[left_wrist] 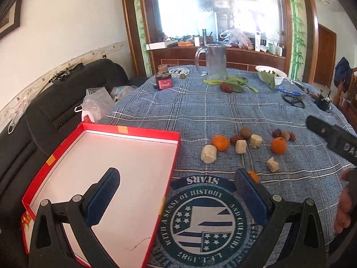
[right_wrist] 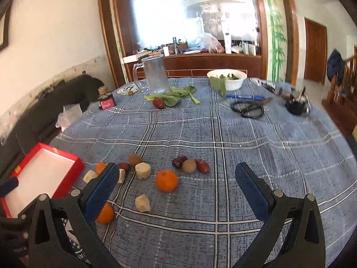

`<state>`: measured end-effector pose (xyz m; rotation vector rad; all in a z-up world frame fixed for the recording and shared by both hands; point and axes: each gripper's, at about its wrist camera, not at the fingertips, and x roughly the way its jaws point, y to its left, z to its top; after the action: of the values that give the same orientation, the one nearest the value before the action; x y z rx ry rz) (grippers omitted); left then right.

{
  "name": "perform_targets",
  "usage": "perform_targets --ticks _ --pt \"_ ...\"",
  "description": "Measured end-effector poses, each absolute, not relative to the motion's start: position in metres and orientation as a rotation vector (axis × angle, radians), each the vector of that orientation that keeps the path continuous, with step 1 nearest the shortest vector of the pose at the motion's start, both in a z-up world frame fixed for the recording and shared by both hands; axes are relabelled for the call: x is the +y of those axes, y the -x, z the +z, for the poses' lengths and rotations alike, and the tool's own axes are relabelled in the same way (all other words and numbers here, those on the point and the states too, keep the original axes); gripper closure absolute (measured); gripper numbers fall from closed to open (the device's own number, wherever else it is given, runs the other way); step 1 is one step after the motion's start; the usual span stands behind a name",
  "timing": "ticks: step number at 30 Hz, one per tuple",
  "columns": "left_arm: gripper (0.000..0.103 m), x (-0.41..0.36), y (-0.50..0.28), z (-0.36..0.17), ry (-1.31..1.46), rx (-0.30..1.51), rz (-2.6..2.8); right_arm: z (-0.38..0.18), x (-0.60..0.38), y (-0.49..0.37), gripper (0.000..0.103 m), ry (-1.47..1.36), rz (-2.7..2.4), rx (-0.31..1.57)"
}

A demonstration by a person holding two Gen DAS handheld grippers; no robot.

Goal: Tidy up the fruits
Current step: 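Grasp a cream-coloured cube on the cloth with the right gripper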

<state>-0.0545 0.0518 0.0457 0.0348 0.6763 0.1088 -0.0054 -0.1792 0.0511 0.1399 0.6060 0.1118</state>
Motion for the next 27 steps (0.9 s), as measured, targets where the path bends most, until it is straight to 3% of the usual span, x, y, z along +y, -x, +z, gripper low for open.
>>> perform_targets --ticks 14,18,21,24,25,27 --pt "0.001 0.065 0.076 0.037 -0.122 0.675 0.032 0.049 -0.175 0.005 0.002 -0.149 0.229 0.693" --pt "0.002 0.054 0.078 0.035 -0.134 0.660 -0.021 0.034 -0.155 0.002 0.023 -0.077 0.285 0.769" --pt "0.012 0.049 0.076 0.035 -0.131 0.673 -0.076 0.021 -0.147 -0.002 0.043 -0.043 0.306 0.832" --pt "0.022 0.043 0.073 0.031 -0.115 0.690 -0.126 0.011 -0.142 -0.004 0.053 -0.022 0.317 0.864" --pt "0.028 0.041 0.074 0.030 -0.114 0.692 -0.134 0.009 -0.140 -0.004 0.055 -0.015 0.325 0.869" --pt "0.031 0.038 0.071 0.029 -0.115 0.707 -0.163 0.007 -0.135 -0.004 0.055 -0.002 0.337 0.869"
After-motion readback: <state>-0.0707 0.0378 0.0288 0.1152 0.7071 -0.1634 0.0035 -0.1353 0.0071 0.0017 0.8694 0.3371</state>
